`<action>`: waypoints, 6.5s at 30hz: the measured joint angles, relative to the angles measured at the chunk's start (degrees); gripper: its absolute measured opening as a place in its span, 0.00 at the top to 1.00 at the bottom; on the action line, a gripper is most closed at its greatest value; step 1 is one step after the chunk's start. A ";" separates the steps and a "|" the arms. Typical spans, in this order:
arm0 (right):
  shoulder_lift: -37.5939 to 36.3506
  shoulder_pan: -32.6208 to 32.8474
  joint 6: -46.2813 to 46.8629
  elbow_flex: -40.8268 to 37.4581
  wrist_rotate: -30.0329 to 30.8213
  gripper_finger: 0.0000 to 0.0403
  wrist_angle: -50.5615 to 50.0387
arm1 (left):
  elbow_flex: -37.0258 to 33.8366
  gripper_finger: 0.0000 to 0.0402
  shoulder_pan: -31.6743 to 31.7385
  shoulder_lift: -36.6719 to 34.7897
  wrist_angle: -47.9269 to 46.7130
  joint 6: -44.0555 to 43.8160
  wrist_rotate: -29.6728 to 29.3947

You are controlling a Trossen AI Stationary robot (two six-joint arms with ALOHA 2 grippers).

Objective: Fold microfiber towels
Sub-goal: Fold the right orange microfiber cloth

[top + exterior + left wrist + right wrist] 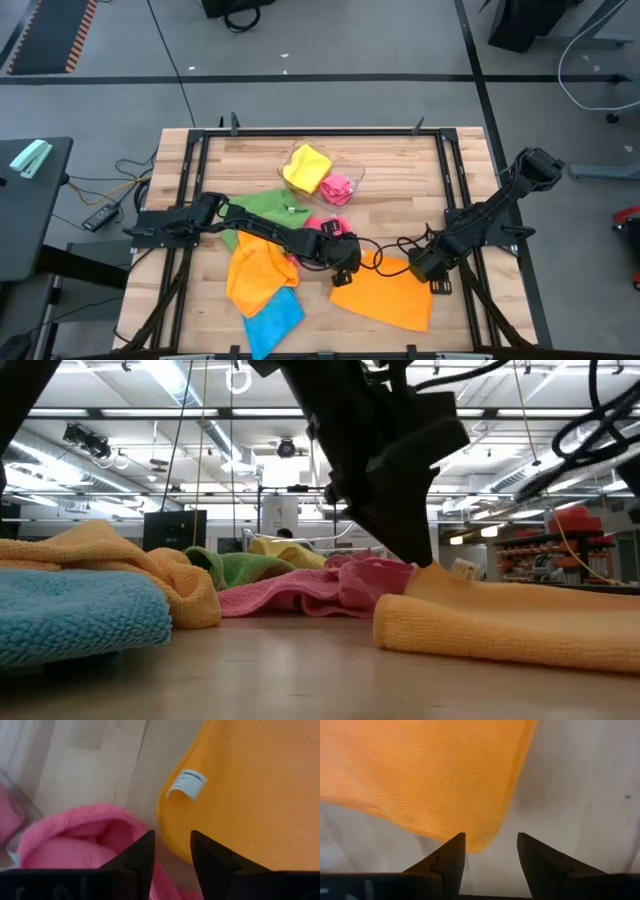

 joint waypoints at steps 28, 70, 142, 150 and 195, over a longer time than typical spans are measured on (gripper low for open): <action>-0.37 9.49 -7.85 7.62 41.21 0.54 16.81 | 1.41 0.72 -9.43 0.00 13.94 29.78 8.93; 10.64 24.67 31.18 7.60 55.63 0.54 21.86 | 7.15 0.90 -20.09 0.00 19.74 4.71 -6.65; 20.67 27.67 36.64 8.15 33.71 0.57 4.74 | 7.15 0.89 -27.80 0.04 21.14 -6.13 -8.19; 20.83 22.50 31.09 7.88 35.39 0.61 18.24 | 7.15 0.88 -27.85 0.04 21.16 -6.08 -8.19; 23.25 23.55 5.40 16.56 43.33 0.54 23.31 | 7.15 0.88 -30.25 0.04 19.39 -5.58 -8.20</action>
